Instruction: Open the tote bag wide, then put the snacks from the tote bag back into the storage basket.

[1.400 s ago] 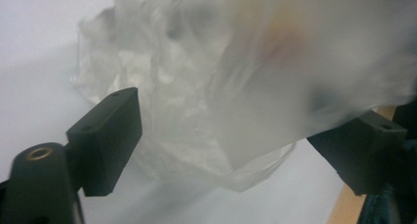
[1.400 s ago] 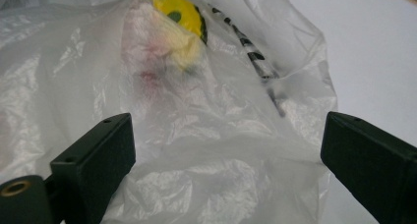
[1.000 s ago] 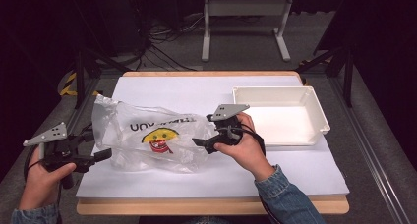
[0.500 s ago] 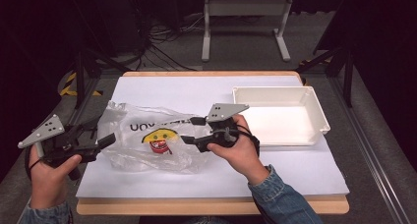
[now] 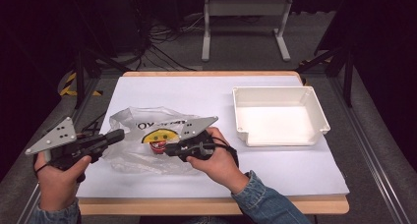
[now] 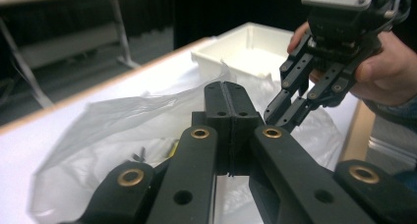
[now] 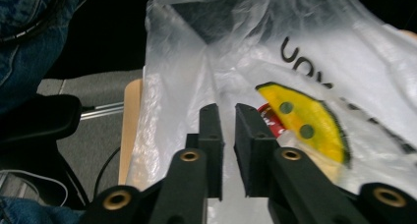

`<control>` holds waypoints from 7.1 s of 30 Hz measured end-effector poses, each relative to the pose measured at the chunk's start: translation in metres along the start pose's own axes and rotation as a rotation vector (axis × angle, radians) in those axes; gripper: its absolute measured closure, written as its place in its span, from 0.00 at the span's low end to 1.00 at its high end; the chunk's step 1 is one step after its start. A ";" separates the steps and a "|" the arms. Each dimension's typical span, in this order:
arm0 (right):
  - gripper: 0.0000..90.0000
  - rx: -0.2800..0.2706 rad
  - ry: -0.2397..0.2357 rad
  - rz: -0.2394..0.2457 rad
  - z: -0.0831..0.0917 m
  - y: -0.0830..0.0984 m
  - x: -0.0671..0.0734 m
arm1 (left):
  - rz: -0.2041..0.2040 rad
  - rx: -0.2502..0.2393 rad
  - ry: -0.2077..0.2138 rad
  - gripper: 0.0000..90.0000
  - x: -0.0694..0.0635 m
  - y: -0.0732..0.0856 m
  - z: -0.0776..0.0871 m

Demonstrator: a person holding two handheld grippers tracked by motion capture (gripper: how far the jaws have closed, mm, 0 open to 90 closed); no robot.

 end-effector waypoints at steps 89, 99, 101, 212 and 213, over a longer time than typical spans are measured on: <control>0.03 -0.098 0.002 -0.159 -0.003 0.016 -0.055 | 0.256 0.236 -0.055 0.17 0.060 0.065 -0.066; 0.03 -0.141 0.006 -0.189 -0.018 0.000 -0.057 | 0.247 0.267 0.070 0.06 0.052 0.066 -0.050; 0.03 -0.142 0.007 -0.187 -0.020 -0.002 -0.057 | 0.241 0.277 0.050 0.06 0.054 0.067 -0.049; 0.24 -0.071 0.036 -0.035 0.002 -0.038 -0.078 | 0.248 0.296 0.092 0.05 0.063 0.071 -0.036; 0.24 -0.071 0.042 -0.032 0.008 -0.039 -0.080 | 0.246 0.295 0.089 0.05 0.064 0.071 -0.035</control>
Point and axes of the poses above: each handheld gripper's, and its own axes: z roughly backward along the jaws, y roughly out of its underside, x roughly to its left, the point moved 7 cm from there along -z, roughly forward along the jaws, and after that the axes turned 1 degree about x, right-handed, at the moved point
